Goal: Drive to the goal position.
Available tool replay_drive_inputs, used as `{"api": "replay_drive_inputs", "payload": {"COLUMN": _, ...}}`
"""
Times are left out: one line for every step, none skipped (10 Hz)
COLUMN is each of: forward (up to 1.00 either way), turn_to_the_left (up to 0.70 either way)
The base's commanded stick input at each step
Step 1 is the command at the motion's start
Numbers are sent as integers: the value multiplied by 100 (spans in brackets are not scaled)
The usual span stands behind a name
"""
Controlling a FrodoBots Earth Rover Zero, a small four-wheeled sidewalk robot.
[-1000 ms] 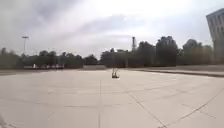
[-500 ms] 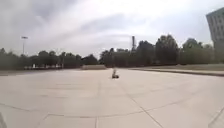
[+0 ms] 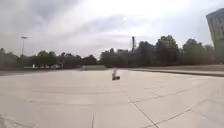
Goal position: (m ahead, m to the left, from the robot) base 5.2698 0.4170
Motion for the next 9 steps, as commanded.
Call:
{"api": "replay_drive_inputs", "payload": {"forward": 70, "turn_to_the_left": 0}}
{"api": "replay_drive_inputs", "payload": {"forward": 70, "turn_to_the_left": 0}}
{"api": "replay_drive_inputs", "payload": {"forward": 70, "turn_to_the_left": 0}}
{"api": "replay_drive_inputs", "payload": {"forward": 70, "turn_to_the_left": 0}}
{"api": "replay_drive_inputs", "payload": {"forward": 70, "turn_to_the_left": 0}}
{"api": "replay_drive_inputs", "payload": {"forward": 70, "turn_to_the_left": 0}}
{"api": "replay_drive_inputs", "payload": {"forward": 70, "turn_to_the_left": 0}}
{"api": "replay_drive_inputs", "payload": {"forward": 70, "turn_to_the_left": 0}}
{"api": "replay_drive_inputs", "payload": {"forward": 70, "turn_to_the_left": 0}}
